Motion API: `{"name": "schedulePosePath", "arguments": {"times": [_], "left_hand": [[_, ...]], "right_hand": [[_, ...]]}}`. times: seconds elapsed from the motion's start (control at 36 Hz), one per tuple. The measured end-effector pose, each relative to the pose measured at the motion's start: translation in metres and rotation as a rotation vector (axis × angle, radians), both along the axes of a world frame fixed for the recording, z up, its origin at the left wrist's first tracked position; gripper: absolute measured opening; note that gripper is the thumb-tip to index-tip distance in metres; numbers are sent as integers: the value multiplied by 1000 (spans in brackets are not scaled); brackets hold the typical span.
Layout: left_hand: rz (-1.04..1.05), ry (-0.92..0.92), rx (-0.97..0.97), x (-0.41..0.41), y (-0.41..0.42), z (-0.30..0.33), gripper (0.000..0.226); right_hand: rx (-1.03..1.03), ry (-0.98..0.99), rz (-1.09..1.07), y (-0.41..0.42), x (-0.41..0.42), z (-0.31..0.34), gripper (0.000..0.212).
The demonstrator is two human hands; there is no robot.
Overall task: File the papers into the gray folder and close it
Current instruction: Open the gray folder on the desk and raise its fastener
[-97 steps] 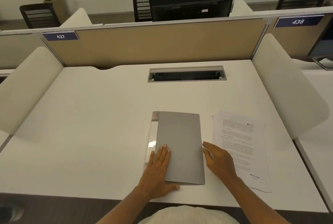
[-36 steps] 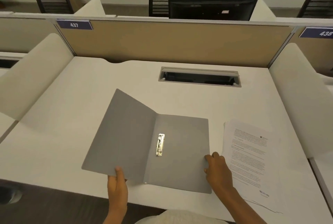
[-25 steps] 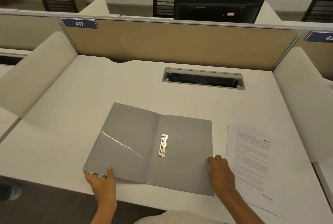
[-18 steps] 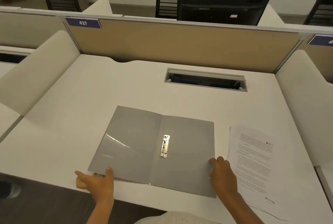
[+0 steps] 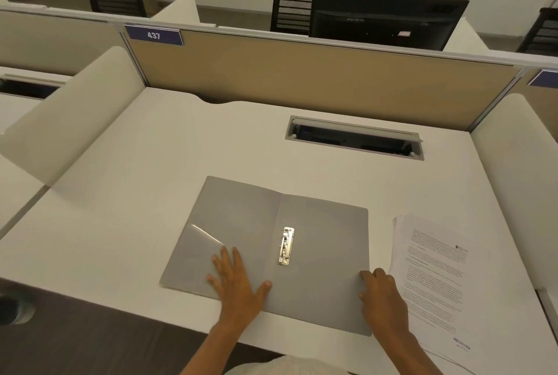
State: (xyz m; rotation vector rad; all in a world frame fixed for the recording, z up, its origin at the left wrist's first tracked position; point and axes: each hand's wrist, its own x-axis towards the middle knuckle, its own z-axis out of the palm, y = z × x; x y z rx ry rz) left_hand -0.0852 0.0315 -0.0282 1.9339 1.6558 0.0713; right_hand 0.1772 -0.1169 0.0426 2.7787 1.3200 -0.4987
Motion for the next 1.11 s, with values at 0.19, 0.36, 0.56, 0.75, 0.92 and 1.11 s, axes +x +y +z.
{"name": "schedulePosePath", "arguments": {"times": [0.19, 0.36, 0.56, 0.75, 0.92, 1.11], "left_hand": [[-77, 5, -17, 9, 0, -4, 140], [-71, -3, -9, 8, -1, -5, 140], [-45, -41, 2, 7, -3, -6, 141], [-49, -29, 13, 6, -3, -7, 140], [-58, -25, 10, 5, -2, -9, 140], [-57, -16, 18, 5, -2, -11, 141]], "right_hand": [[-19, -1, -14, -2, 2, -9, 31], [-31, -102, -42, 16, -11, -10, 48], [91, 121, -44, 60, -47, -8, 97], [105, 229, -85, 111, -71, -3, 131], [64, 201, -117, 128, -79, -4, 139], [52, 187, -160, 130, -83, -10, 142]]}}
